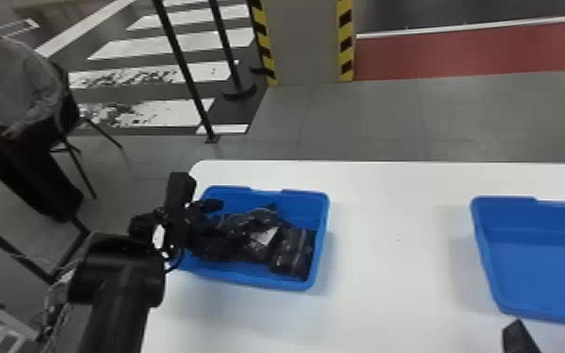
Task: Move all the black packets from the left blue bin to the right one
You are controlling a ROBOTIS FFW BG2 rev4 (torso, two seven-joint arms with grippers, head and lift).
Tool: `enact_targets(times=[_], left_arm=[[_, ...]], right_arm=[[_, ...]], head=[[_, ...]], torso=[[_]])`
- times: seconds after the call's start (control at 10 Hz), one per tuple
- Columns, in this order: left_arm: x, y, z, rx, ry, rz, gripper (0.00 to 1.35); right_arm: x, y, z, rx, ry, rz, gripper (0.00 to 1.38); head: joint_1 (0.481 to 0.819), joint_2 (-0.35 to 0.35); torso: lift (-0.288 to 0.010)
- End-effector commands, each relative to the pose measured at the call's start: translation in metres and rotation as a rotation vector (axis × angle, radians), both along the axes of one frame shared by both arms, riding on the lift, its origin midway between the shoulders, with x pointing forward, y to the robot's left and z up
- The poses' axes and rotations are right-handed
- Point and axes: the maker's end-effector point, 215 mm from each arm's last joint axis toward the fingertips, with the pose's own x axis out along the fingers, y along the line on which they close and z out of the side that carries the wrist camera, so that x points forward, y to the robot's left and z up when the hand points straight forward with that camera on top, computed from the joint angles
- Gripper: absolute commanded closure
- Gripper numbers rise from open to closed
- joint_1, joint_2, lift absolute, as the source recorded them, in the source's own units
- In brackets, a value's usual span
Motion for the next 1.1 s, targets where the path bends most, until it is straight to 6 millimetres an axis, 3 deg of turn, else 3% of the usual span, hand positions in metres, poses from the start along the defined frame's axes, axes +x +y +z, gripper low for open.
enact_targets(times=[0.0, 0.1, 0.2, 0.3, 0.4, 0.5, 0.7, 1.0], left_arm=[[0.004, -0.004, -0.008, -0.006, 0.033, -0.009, 0.07], [-0.004, 0.0, -0.027, -0.01, 0.1, 0.01, 0.13], [-0.01, 0.0, -0.038, -0.019, 0.13, 0.017, 0.3], [-0.011, 0.0, -0.039, -0.019, 0.139, 0.021, 0.66], [-0.011, -0.001, -0.039, -0.025, 0.138, 0.022, 0.82], [-0.01, -0.001, -0.034, -0.037, 0.123, 0.015, 0.81], [-0.009, -0.006, -0.019, -0.082, 0.097, -0.033, 0.81], [-0.018, -0.003, -0.027, -0.1, 0.115, -0.018, 0.81]], right_arm=[[0.002, 0.001, -0.002, 0.001, -0.001, 0.005, 0.25], [0.002, 0.001, -0.003, 0.003, 0.001, 0.005, 0.26], [0.001, 0.001, -0.004, 0.009, 0.004, 0.004, 0.35], [0.001, 0.002, -0.005, 0.013, 0.006, 0.006, 0.55], [0.001, 0.002, -0.005, 0.014, 0.005, 0.007, 0.64], [0.001, 0.002, -0.004, 0.014, 0.005, 0.008, 0.57], [0.001, 0.002, -0.004, 0.018, 0.003, 0.007, 0.57], [0.001, 0.003, -0.005, 0.022, 0.007, 0.009, 0.53]], head=[[0.695, 0.254], [0.695, 0.241], [0.695, 0.243], [0.695, 0.246], [0.695, 0.25], [0.695, 0.251], [0.695, 0.247], [0.695, 0.244]], torso=[[-0.11], [-0.11], [-0.11], [-0.11], [-0.11], [-0.11], [-0.11], [-0.11]])
